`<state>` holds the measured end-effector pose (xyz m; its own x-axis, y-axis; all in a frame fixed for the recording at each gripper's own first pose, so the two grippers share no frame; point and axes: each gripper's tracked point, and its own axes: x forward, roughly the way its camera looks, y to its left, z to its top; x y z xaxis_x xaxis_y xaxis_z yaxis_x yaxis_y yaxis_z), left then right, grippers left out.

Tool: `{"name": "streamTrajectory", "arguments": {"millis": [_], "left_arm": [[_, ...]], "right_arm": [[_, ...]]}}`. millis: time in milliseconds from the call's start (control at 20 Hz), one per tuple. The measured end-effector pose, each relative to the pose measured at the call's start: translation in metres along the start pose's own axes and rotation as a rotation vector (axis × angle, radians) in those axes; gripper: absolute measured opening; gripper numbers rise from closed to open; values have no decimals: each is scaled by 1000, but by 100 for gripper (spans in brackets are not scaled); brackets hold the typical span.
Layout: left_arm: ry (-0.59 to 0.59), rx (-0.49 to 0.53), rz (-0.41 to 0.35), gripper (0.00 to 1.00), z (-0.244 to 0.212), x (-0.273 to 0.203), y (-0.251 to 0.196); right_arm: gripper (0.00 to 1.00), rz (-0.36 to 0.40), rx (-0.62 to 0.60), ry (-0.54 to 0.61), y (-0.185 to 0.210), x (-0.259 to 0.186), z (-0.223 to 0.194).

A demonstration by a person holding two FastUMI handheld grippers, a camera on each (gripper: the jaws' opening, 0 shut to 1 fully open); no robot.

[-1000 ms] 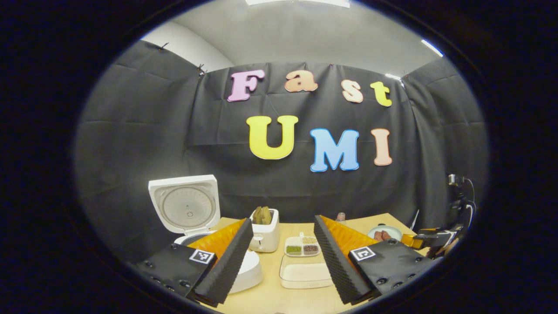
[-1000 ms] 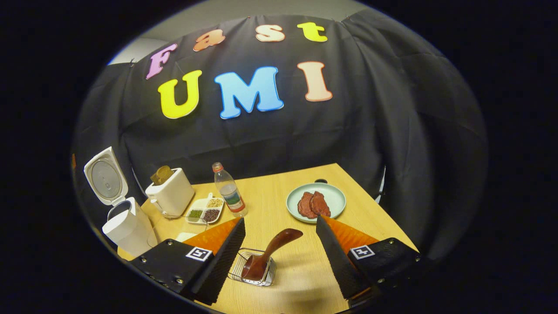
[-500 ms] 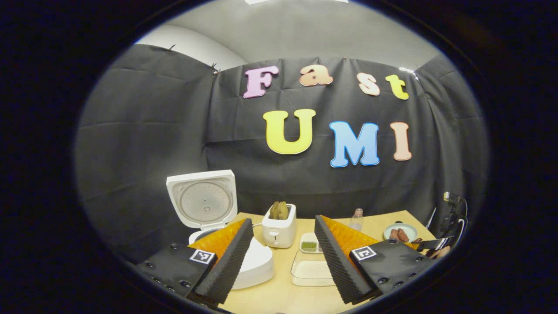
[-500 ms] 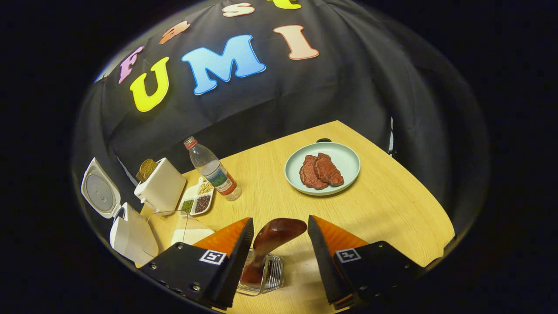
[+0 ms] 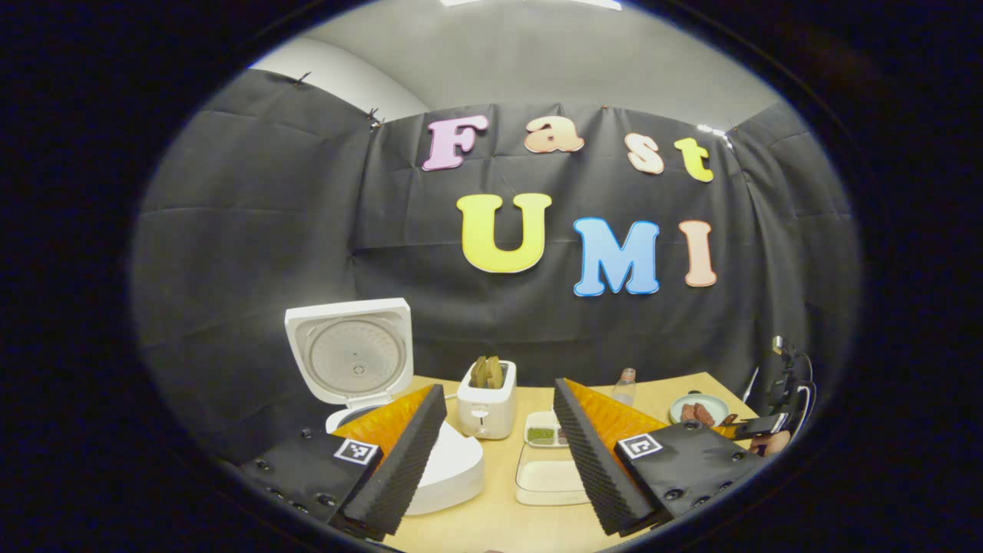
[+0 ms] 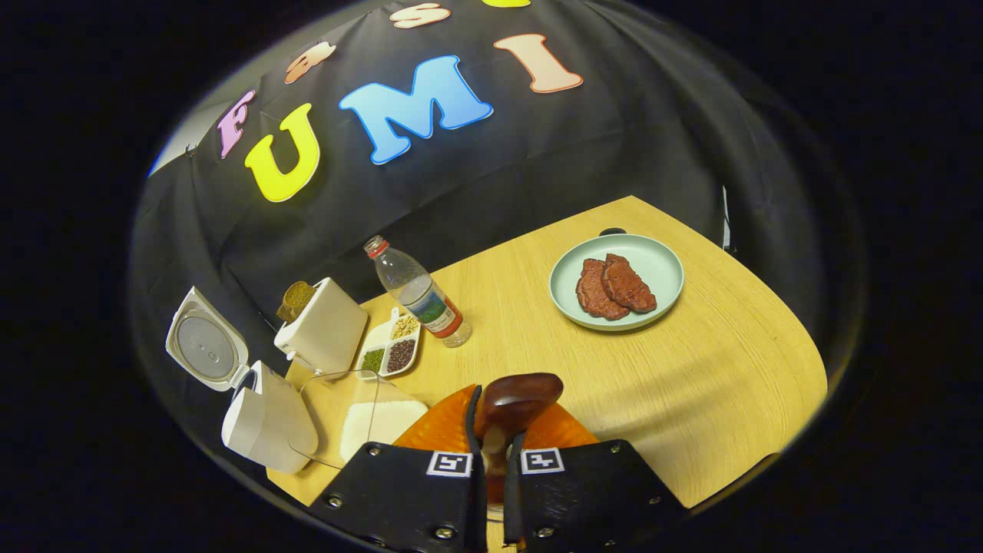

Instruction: Close the left gripper, press the button to open the rice cooker; take a wooden spoon from the chopstick holder with the right hand, scoop a spoonful of rice and pour it into the rice cooker, then put the wooden spoon back into the chopstick holder.

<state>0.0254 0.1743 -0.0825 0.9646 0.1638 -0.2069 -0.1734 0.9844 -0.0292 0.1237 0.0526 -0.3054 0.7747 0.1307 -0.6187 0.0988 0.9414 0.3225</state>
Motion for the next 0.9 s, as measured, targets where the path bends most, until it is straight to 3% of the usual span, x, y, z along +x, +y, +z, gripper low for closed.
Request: {"name": "streamTrajectory", "arguments": {"millis": [350, 550, 700, 900], "left_arm": [[-1, 13, -120, 98, -16, 10, 8], [-5, 18, -146, 98, -19, 11, 21], [-25, 20, -171, 98, -22, 15, 27], [-38, 6, -186, 98, -27, 20, 43]], "right_arm": [[9, -2, -99, -183, 49, -61, 60], [9, 103, -153, -271, 113, -77, 88], [8, 193, -241, -276, 161, -55, 81], [9, 247, -267, -238, 202, -22, 53]]}}
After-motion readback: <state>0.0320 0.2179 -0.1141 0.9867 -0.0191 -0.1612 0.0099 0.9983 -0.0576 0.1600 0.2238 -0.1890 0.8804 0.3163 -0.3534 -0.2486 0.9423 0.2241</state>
